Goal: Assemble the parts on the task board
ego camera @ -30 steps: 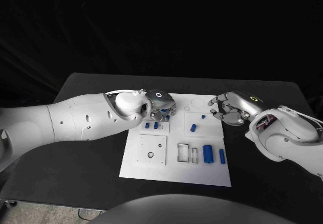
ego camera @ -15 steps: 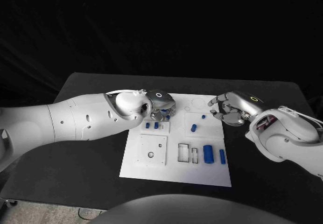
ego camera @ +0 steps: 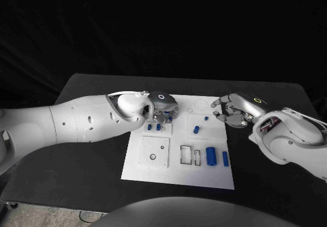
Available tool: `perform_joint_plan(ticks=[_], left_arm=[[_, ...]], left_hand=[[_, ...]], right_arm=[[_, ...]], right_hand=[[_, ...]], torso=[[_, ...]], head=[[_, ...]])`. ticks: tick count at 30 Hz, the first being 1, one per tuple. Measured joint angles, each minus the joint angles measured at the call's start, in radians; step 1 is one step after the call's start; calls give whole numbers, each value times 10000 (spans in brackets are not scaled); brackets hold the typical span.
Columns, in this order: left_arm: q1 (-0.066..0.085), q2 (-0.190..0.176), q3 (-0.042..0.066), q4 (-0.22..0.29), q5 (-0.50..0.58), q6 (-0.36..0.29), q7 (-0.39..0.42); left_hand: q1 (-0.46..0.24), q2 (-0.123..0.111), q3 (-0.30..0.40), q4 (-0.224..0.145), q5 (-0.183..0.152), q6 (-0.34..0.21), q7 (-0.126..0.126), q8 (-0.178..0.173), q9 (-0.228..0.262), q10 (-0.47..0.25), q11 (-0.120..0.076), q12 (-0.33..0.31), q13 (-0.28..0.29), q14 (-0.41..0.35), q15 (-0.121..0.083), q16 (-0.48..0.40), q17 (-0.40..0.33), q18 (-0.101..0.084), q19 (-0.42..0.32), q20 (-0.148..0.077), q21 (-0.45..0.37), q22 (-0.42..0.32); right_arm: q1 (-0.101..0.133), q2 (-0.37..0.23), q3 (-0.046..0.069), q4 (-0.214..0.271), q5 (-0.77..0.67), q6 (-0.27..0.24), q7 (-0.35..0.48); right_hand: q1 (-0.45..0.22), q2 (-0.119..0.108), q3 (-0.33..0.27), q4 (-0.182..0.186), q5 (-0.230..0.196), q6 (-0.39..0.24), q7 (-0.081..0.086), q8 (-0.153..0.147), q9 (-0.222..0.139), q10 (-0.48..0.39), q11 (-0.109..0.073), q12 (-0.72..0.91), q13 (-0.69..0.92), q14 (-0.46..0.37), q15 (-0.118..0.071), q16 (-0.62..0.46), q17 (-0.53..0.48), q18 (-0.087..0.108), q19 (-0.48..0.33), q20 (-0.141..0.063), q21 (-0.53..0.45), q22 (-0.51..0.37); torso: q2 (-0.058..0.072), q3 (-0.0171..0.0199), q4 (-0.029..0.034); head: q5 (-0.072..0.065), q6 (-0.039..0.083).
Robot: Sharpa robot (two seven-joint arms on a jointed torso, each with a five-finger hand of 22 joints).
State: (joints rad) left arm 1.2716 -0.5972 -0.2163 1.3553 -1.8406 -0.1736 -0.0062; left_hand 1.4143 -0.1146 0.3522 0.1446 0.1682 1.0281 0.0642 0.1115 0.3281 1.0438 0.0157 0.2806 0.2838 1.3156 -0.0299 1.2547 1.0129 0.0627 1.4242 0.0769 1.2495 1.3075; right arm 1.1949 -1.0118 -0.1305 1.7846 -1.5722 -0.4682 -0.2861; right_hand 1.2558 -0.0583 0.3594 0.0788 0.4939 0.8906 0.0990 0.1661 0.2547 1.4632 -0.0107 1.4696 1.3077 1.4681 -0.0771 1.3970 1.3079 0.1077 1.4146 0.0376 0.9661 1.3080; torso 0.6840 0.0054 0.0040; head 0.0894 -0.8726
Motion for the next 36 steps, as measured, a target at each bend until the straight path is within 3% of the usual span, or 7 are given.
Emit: perform_joint_plan(ticks=[12, 21, 27, 32, 36], left_arm=[[-95, 19, 20, -72, 33, -131, 38], [-135, -113, 26, 52, 38, -513, 95], [-112, -381, 199, 384, 38, -799, 126], [50, -680, 544, 766, 38, -851, 157], [198, -869, 687, 954, 41, -827, 171]], left_hand=[[173, 65, 222, -223, -1, 245, 68, -78, -150, 850, 8, -454, -431, -37, -38, -343, -770, 1, 63, -14, 91, -1], [413, 122, 385, -388, -37, 479, 157, -78, -239, 1191, 26, -725, -672, 58, -58, -349, -868, 0, 235, -91, 405, -2], [491, 122, 366, -408, -198, 496, 142, -96, -323, 1247, 40, -937, -798, 95, -95, -391, -1003, 0, 234, -91, 465, -2], [541, 93, 356, -417, -234, 455, 102, -230, -417, 1249, 38, -1085, -868, 130, -130, -391, -978, -1, 234, -91, 401, 4], [541, 93, 356, -417, -234, 417, 140, -230, -428, 1250, 37, -1102, -878, 130, -130, -430, -1001, 0, 234, -91, 344, 6]], right_arm=[[0, -12, 0, 3, 1, 4, -6], [0, -1, 0, -22, 8, 3, -6], [-2, 4, 0, -40, 25, 4, -1], [-4, 30, 0, -58, 51, 9, 2], [-4, 47, 0, -72, 65, 15, 3]], right_hand=[[41, 40, 0, 0, 0, 32, -32, 0, 1, 0, 0, 0, -1, 0, 0, 0, -1, 0, 0, 0, 0, 0], [41, 40, 0, 0, 0, 32, -32, 0, 1, 0, 0, 0, -2, 0, 0, 0, -2, 0, 0, 0, 0, -1], [41, 40, -1, 0, 0, 32, -32, 0, 1, 0, 0, 0, -2, 0, 0, 0, -2, 0, 0, 0, 0, -2], [41, 40, -1, 0, 0, 32, -32, 0, 2, 0, 0, 0, -3, 0, 0, 0, -3, 0, 0, 0, 0, -3], [41, 40, -1, 1, 0, 32, -32, 0, 1, 0, 0, 0, -3, 0, 0, 0, -3, 0, 0, 0, 0, -3]], torso=[[-1, 0, -1], [-2, -1, -1], [-3, -4, -1], [-8, -1, 0], [-12, 7, 0]], head=[[-25, 0], [1, 0], [-105, 0], [-177, 0], [-179, 0]])
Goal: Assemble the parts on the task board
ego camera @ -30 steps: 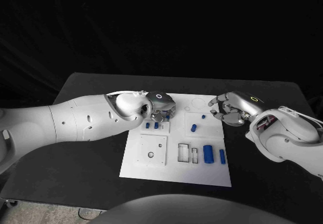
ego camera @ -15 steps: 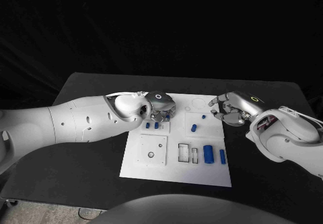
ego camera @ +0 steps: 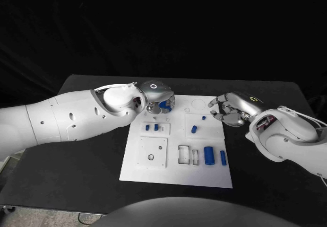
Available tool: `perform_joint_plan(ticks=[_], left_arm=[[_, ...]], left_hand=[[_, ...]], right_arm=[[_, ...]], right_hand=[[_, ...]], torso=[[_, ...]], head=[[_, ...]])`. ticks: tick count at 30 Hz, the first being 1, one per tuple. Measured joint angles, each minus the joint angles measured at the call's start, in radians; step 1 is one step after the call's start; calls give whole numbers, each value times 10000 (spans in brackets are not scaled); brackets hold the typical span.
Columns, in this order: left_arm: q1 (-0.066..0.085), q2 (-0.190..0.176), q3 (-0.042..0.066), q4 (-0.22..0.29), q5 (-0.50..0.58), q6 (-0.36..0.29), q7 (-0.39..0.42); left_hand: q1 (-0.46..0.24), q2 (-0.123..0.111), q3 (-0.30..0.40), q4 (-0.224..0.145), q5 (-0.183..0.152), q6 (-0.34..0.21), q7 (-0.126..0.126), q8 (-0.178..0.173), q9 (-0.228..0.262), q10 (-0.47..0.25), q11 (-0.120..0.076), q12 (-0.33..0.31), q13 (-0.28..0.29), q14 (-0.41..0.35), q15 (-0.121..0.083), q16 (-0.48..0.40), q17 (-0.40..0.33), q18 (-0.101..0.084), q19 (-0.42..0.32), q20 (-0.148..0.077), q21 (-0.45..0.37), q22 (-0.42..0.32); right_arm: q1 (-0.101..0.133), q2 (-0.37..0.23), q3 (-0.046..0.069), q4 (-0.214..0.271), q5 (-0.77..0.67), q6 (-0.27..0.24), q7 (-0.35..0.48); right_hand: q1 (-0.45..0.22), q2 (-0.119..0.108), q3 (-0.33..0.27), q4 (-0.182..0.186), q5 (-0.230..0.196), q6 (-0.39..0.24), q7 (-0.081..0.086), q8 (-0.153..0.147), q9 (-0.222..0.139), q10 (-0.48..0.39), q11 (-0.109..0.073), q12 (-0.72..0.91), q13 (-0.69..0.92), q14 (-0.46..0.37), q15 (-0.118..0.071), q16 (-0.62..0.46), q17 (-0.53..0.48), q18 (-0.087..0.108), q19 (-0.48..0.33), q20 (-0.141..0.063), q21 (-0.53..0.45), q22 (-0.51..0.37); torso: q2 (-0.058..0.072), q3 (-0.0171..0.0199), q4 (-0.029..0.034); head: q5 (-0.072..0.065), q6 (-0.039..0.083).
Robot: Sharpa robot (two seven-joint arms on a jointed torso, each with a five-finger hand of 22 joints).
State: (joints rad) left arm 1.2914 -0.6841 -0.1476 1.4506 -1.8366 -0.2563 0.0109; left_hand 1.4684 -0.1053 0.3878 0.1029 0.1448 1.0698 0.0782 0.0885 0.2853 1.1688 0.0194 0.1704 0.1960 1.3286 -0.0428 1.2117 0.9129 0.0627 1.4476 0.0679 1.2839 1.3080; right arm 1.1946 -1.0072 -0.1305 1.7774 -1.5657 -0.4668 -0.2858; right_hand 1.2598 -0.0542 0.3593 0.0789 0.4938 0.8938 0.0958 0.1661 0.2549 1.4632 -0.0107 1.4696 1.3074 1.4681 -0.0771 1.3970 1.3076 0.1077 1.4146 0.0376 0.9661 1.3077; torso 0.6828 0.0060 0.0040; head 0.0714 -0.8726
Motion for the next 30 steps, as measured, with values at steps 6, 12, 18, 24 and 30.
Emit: perform_joint_plan(ticks=[6, 12, 18, 24, 30], left_arm=[[131, -240, 67, 164, 45, 237, 57], [146, -391, 10, 225, 114, 658, 120], [128, -506, -67, 223, 151, 999, 136], [6, -537, -122, 199, 54, 1080, 137], [-75, -582, -135, 181, -140, 1057, 126]], left_hand=[[0, 0, 0, 0, -117, 42, -41, 0, 0, 15, -15, 0, -3, 0, 0, -29, -80, 0, 0, 0, -38, 0], [-1, -1, -1, 1, -180, 113, -35, 0, 0, 47, -47, -18, -33, 0, 0, -29, -139, 0, 0, 0, -81, -1], [-1, -1, -38, 38, -321, 112, -35, 0, -29, 47, -48, -78, -38, -1, 0, -76, -160, 0, 0, 0, -81, -2], [-1, -1, -68, 69, -432, 147, -70, 0, -53, 82, -83, -79, -43, -1, 0, -76, -157, 0, -1, 0, -81, -3], [-1, -1, -91, 92, -499, 147, -70, 0, -53, 82, -83, -79, -47, -1, 0, -76, -145, 1, -1, 0, -81, -4]], right_arm=[[0, 23, 0, -35, 33, 13, 1], [-13, 18, 0, -41, 70, 34, 5], [-37, 12, 0, -41, 101, 62, 10], [-57, 15, -1, -41, 122, 69, 19], [-73, 20, -1, -50, 134, 75, 27]], right_hand=[[0, 0, 0, 0, 0, 0, 0, 0, 0, 0, 0, 0, 0, 0, 0, 0, 0, 0, 0, 0, 0, -1], [0, 0, 0, 0, 0, 0, 0, 0, -1, 0, 0, 0, -1, 0, 0, 0, -1, 1, 0, 0, 0, -1], [0, 0, 29, -29, 0, 0, 0, 0, -13, 0, 0, 0, 0, 0, 0, 0, -1, 0, 0, 0, -39, -2], [0, 0, 29, -29, 0, 0, 0, 0, -12, 0, 0, -38, -1, 0, 0, -44, -2, 0, 0, 0, -99, -2], [0, 0, 28, -29, 0, 0, 0, 0, -12, 0, 0, -38, -1, 0, 0, -43, -2, 0, 0, 0, -98, -3]], torso=[[-7, 4, 0], [4, -12, 7], [9, -18, 10], [14, -25, 12], [14, -19, 13]], head=[[51, 0], [9, 0], [27, 0], [15, 0], [79, 0]])
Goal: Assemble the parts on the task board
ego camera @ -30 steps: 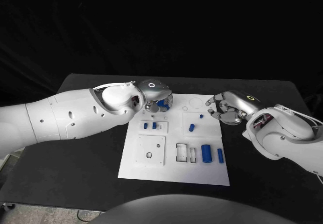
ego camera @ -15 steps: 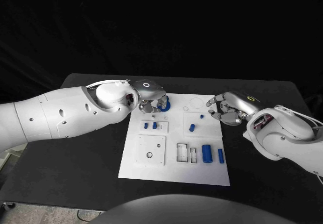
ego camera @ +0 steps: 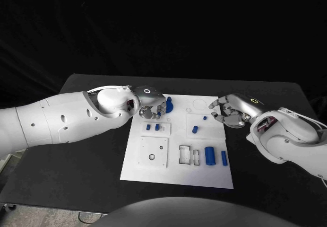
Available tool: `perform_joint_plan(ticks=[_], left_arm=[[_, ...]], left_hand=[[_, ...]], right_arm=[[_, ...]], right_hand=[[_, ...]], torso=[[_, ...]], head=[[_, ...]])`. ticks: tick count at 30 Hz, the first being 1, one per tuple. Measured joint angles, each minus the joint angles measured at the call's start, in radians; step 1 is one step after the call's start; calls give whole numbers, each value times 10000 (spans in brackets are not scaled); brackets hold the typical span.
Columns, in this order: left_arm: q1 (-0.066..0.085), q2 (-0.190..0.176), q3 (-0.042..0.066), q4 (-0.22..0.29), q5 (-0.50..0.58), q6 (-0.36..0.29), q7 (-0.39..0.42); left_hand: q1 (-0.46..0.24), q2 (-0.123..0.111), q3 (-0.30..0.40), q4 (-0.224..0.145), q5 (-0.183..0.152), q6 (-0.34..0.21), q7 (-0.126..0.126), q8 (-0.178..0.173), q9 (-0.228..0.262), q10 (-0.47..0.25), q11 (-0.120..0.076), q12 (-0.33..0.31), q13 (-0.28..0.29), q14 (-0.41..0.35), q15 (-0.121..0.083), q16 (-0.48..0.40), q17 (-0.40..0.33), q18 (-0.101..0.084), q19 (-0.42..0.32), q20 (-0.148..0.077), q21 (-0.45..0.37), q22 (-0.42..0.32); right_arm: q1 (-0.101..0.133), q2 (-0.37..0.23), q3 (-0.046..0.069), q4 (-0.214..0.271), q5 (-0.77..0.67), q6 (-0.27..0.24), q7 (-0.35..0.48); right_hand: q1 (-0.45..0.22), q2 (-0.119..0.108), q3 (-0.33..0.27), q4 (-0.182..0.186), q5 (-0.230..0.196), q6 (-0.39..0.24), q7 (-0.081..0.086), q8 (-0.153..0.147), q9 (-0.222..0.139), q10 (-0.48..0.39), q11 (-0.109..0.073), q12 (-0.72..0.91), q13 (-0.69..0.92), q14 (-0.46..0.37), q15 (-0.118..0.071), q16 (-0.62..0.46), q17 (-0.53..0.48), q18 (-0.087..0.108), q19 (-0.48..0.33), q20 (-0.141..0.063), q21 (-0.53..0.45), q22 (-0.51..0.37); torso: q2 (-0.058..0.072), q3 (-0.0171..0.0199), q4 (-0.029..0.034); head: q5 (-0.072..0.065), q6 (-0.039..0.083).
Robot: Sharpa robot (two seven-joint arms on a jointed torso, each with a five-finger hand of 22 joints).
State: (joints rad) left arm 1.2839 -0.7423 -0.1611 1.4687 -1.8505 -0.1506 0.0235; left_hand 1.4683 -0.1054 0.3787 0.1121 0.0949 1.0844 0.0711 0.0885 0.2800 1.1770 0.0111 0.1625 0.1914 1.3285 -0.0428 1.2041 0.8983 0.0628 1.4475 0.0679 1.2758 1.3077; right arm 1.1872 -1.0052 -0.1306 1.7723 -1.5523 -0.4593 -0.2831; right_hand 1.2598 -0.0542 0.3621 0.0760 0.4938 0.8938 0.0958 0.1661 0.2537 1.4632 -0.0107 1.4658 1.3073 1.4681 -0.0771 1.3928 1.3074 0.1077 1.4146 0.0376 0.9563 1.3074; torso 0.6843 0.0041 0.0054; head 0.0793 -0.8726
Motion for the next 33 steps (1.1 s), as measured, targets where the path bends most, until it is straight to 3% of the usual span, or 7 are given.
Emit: perform_joint_plan(ticks=[11, 33], left_arm=[[-121, -21, -6, -165, -255, -61, -64], [-148, -116, -8, -185, -439, -40, -309]], left_hand=[[-42, -41, -4, 4, -43, 36, -36, 0, -9, 35, -35, -41, -2, 0, 0, 0, -32, -1, 0, 0, 1, -1], [-43, -121, -60, 62, -82, 72, -73, 37, -33, 35, -35, -87, -24, -110, -38, -117, -277, 0, -75, 1, -185, -3]], right_arm=[[-24, -11, 0, -3, 13, 22, 13], [-47, -27, 0, -1, 23, 90, 17]], right_hand=[[0, 0, 0, 1, 0, 37, 36, 0, 1, 0, 0, 1, 0, 0, 0, 2, -1, 0, 0, 0, -57, -1], [0, 0, -1, 1, 0, 36, 36, 0, 2, 0, 0, 1, 7, 0, 0, 3, -1, 0, 0, 0, -57, 6]], torso=[[-4, 9, -8], [-4, 12, -8]], head=[[53, 0], [34, 0]])
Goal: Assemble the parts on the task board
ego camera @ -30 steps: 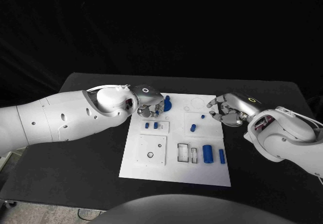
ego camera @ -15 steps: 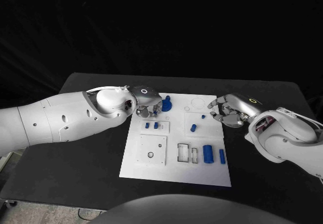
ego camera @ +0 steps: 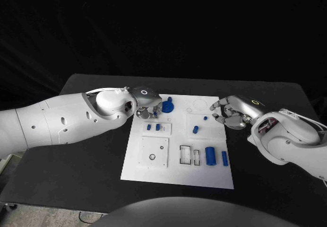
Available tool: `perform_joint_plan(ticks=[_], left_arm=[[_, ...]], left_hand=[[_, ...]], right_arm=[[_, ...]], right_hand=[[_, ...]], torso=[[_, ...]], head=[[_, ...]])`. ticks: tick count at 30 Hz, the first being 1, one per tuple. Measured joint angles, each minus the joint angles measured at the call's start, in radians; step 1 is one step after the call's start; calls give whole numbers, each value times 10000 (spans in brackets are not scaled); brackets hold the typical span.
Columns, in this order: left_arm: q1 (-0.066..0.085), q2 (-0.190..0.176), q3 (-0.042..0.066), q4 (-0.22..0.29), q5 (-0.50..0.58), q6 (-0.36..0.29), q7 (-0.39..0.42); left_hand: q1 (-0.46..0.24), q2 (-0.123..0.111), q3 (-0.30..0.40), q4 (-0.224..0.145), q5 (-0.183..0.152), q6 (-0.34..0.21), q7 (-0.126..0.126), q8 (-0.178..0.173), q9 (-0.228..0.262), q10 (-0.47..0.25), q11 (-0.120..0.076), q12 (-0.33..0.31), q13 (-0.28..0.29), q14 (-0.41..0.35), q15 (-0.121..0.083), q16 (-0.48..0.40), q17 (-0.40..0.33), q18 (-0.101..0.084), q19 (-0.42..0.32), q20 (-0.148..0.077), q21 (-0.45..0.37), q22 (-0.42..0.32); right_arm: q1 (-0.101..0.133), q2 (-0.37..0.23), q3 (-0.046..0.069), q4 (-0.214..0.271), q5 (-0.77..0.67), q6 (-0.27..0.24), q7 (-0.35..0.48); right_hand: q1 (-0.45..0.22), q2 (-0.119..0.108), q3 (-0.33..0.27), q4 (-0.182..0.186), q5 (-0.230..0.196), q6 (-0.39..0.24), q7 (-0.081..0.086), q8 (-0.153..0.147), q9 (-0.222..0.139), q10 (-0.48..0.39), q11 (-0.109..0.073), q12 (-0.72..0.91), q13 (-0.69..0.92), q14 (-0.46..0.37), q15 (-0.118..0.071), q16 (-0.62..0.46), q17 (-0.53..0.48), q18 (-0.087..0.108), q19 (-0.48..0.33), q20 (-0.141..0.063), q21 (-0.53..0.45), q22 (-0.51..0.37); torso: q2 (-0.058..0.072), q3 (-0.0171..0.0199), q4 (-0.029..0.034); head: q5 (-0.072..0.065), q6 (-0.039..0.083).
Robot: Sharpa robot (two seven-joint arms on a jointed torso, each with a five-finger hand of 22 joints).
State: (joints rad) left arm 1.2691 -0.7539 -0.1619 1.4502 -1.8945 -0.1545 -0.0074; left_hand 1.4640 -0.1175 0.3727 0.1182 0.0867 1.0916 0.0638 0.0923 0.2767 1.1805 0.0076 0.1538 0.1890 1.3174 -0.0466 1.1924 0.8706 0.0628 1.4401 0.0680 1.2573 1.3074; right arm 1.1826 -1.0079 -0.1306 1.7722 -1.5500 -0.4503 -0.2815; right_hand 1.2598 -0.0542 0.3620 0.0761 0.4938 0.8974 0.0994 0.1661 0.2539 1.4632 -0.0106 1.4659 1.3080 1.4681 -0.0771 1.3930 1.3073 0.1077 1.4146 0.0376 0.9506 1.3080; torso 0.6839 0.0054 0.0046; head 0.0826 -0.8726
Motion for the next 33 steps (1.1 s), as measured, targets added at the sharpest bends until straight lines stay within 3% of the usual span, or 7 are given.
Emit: perform_joint_plan(ticks=[33], left_arm=[[-12, 6, -14, 101, 37, 214, -65]], left_hand=[[-39, -38, -53, 53, -48, 35, -35, 0, -16, 41, -41, -35, -6, -36, -36, -38, -60, 0, -35, 35, -46, 8]], right_arm=[[-12, -16, 0, 1, 18, 16, -3]], right_hand=[[0, 0, 28, -28, 0, 0, -1, 39, -6, 0, 0, 1, -3, 0, 0, -37, 6, 0, 0, 0, 0, -4]], torso=[[-2, 2, 0]], head=[[24, 0]])
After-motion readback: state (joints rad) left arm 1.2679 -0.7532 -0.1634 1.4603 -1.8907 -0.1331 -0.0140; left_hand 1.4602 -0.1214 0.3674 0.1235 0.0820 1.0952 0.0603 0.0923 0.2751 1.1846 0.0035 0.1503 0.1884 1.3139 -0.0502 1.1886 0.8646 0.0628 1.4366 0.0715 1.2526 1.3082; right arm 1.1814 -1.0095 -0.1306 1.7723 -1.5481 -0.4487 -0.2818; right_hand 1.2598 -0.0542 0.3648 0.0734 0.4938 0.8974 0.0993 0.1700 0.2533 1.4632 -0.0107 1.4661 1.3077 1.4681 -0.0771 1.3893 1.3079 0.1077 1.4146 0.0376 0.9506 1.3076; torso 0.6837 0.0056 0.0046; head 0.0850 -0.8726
